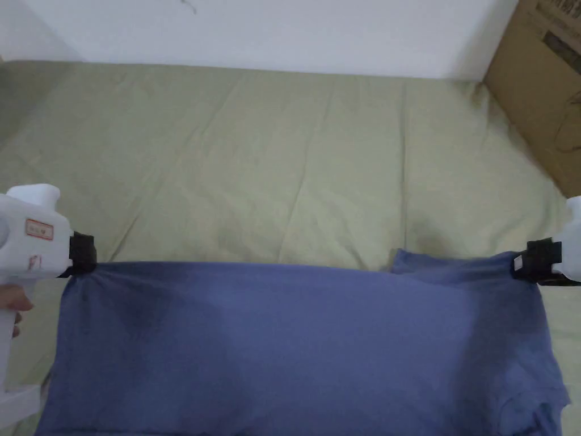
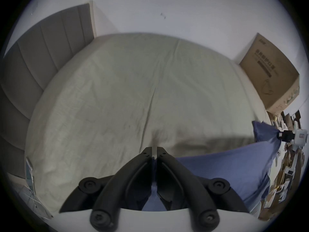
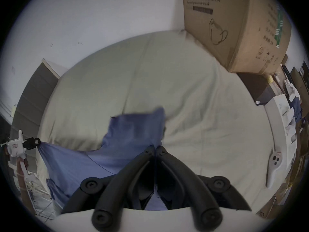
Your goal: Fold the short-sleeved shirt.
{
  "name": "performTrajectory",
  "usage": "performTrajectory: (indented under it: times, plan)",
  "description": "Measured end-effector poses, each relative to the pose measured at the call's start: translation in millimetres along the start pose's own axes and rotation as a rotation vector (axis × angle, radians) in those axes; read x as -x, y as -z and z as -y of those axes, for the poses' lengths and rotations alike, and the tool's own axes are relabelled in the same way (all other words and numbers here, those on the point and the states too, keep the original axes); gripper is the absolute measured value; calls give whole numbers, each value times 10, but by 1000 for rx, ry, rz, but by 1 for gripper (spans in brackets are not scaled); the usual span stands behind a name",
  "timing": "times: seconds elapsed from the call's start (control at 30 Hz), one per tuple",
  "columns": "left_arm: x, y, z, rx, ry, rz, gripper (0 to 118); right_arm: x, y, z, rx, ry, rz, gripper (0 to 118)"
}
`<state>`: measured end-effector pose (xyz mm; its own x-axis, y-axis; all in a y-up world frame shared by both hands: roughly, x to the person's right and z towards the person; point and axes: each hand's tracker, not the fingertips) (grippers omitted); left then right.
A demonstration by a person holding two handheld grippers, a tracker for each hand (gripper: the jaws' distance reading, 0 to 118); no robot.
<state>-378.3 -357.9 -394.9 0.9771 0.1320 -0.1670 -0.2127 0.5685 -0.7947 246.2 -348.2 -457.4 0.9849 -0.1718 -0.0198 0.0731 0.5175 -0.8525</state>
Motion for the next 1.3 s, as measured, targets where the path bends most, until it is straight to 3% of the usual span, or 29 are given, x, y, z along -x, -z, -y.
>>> performTrajectory:
  times: [0.1, 0.3, 0.4, 0.53, 0.7, 0.73, 0.77, 0.8, 0.83, 0.87, 0.97, 1.03, 1.07, 1.1, 1.13, 1.17, 1.3]
  plan:
    - [38, -442, 231, -26, 20, 29, 3, -1, -394, 239, -30, -41, -2, 1]
    - [184, -825, 1104, 39, 55, 4, 3, -104, -882, 1190, 11, -50, -50, 1]
    - [278, -824, 1595, 129, 28, 6, 3, -173, -896, 1760, 109, -58, -28, 1]
    - [375, -761, 2073, 192, -24, -2, 3, -283, -751, 2377, 200, 2, -16, 1]
    - [385, -621, 2254, 226, -16, -7, 4, -365, -527, 2675, 181, 25, -16, 3]
    - [378, -644, 2236, 212, -18, -14, 11, -347, -543, 2670, 176, 23, -15, 16]
    - [383, -660, 2221, 203, -15, -47, 39, -323, -593, 2657, 164, 29, -20, 45]
    - [413, -701, 2206, 189, -24, -62, 69, -289, -653, 2640, 146, 33, -36, 66]
    - [466, -774, 2189, 168, -39, -49, 90, -250, -739, 2606, 121, 22, -30, 70]
    - [534, -854, 2133, 132, -71, -13, 96, -200, -827, 2570, 81, -4, -17, 69]
    - [757, -1089, 2116, 72, -206, 49, 96, 39, -1085, 2465, -11, -68, 24, 68]
    - [848, -1268, 2165, 50, -279, 81, 93, 208, -1206, 2419, -77, -70, -29, 62]
    - [922, -1331, 2233, 20, -309, 101, 76, 321, -1248, 2403, -112, -72, -68, 39]
    - [983, -1365, 2306, -9, -334, 117, 49, 450, -1275, 2402, -153, -74, -67, 12]
    - [1001, -1394, 2360, -13, -362, 122, 17, 581, -1279, 2409, -201, -82, -58, 0]
    - [1049, -1365, 2431, -4, -408, 119, 1, 692, -1289, 2418, -229, -94, -61, 0]
    - [1146, -1323, 2639, 3, -512, 200, 1, 1160, -1218, 2407, -203, -104, -205, 0]
